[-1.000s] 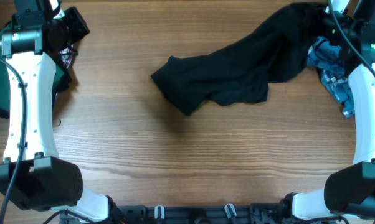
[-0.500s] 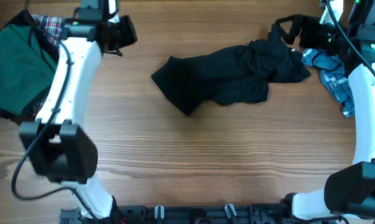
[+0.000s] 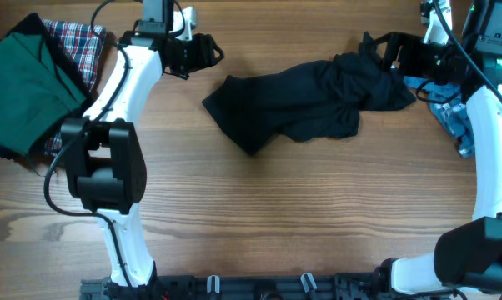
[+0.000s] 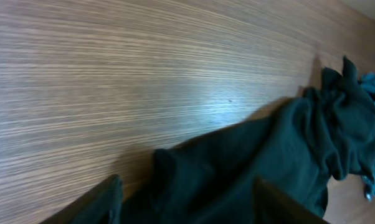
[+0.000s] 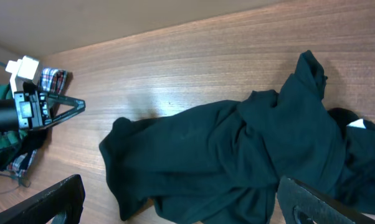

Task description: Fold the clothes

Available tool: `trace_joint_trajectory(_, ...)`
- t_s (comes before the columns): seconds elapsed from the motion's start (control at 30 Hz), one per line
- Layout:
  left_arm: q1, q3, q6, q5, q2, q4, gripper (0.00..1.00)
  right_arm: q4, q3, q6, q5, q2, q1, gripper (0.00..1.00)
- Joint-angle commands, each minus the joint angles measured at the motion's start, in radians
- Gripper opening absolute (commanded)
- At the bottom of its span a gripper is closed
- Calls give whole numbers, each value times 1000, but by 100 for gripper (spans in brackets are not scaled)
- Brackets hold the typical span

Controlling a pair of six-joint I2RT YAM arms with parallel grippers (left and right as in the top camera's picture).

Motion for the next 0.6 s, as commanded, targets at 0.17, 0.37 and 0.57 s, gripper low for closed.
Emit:
trace_joint_trajectory(0.17, -77, 10, 68, 23, 53, 24, 73, -5, 4, -21, -2, 6, 3, 99)
trace_joint_trajectory(0.37, -78, 10, 68, 23, 92, 27, 73, -6, 4, -21, -2, 6, 3, 100)
trace_joint_trajectory(0.57, -77, 10, 67, 6, 153, 35, 73, -8, 4, -22, -2, 6, 2, 100)
